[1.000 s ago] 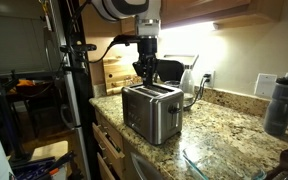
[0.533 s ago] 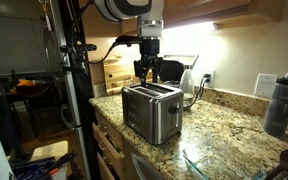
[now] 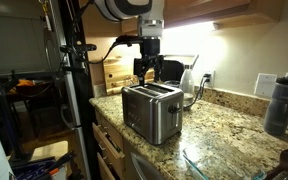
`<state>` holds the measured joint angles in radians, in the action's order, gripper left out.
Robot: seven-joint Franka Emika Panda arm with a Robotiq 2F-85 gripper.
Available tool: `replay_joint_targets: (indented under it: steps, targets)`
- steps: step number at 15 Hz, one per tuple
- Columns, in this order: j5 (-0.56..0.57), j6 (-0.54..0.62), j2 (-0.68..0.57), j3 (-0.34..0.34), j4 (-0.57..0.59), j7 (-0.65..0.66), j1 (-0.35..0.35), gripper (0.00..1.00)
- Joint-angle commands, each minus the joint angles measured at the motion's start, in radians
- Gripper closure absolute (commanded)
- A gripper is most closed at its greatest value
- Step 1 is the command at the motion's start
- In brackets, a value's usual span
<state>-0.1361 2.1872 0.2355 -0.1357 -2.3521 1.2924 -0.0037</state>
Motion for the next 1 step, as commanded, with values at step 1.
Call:
replay_joint_targets:
  steps: [1]
  targets:
    - [0.002, -0.002, 0.0, 0.008, 0.001, 0.001, 0.008, 0.02]
